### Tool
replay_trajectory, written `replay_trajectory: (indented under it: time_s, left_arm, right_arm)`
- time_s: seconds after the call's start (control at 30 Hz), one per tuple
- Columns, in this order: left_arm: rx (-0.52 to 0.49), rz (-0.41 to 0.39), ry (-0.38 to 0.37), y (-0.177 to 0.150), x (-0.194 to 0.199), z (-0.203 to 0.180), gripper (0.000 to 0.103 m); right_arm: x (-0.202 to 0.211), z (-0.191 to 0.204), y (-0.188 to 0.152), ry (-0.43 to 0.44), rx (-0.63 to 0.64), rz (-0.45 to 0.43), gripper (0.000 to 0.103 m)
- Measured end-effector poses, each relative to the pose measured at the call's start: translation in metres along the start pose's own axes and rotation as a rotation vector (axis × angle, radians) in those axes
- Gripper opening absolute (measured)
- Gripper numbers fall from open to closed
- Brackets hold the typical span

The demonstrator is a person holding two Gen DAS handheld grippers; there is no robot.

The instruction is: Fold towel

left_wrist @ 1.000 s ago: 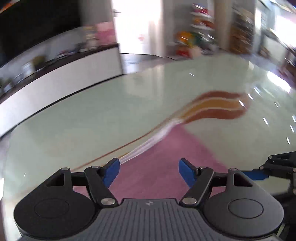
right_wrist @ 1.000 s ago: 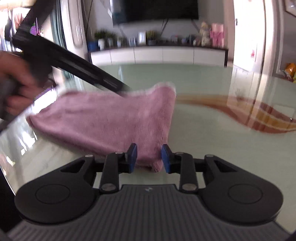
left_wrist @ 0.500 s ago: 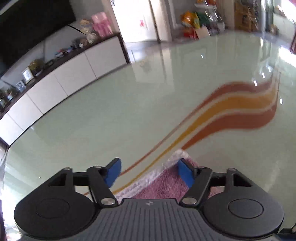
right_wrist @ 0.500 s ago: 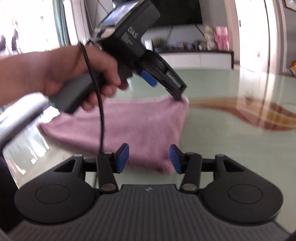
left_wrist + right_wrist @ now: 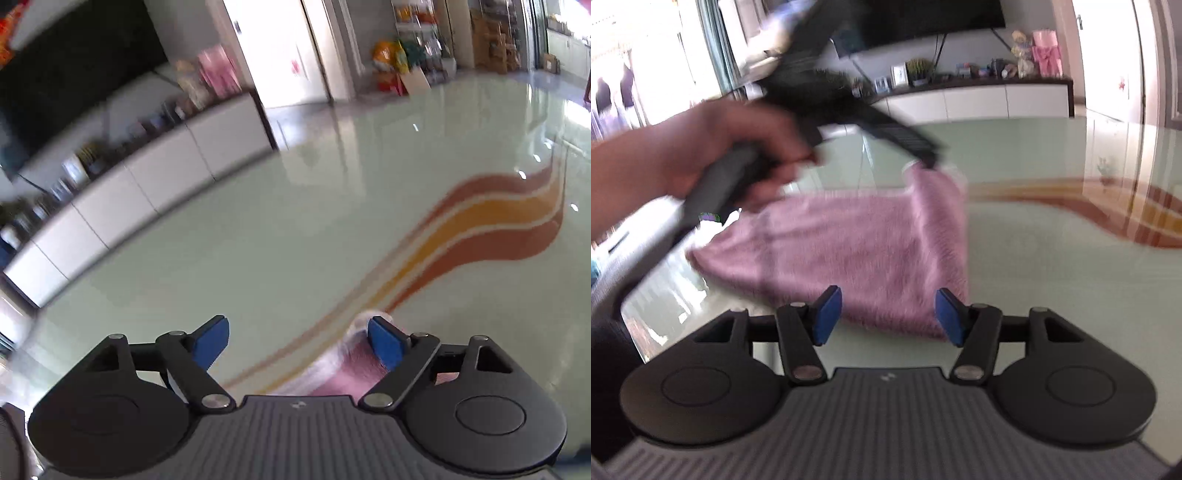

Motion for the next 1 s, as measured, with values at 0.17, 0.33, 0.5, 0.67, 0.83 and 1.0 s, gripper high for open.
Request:
replay_trajectory:
  time_s: [0.17, 0.33, 0.5, 0.67, 0.83, 1.0]
  left_arm:
    - [0.203, -0.078, -0.037, -0.044, 0.064, 0.060, 0.087]
    - [0.291, -0.010, 0.045, -0.101, 0.076, 0.085, 0.088]
    - [0.397, 0.084, 0.075, -0.155, 0.075, 0.098, 0.087]
    - [0.392, 0.055, 0.074, -0.178, 0.081, 0.107, 0.089]
    - [0.375, 0.035, 0.130, -0.173, 0.092, 0.110, 0.086]
    - [0.320, 0.038, 0.128, -0.177, 0.091, 0.102, 0.088]
  right_arm:
    - [-0.014, 0.004, 0.021, 0.013, 0.033, -0.018, 0.057]
    - [-0.041, 0.004, 0.056, 0.060, 0.124, -0.065, 0.057]
    - [-0.096, -0.024, 0.080, 0.099, 0.188, 0.047, 0.060]
    - [-0.123, -0.070, 0.081, -0.065, 0.124, 0.117, 0.060]
    - [-0.089, -0.041, 0.083, 0.076, 0.132, 0.008, 0.062]
    - [-0.114, -0.020, 0.077, 0.094, 0.203, 0.078, 0.066]
Point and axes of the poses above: each gripper's, at about its wrist camera, not at the fingertips, and x roughly against the way its jaws point, z to its left, y to its top, the point moved 2 cm from there along -x, roughly the way its jaws point, and after that the axes turned 4 degrees about x, right-handed, at the moved point
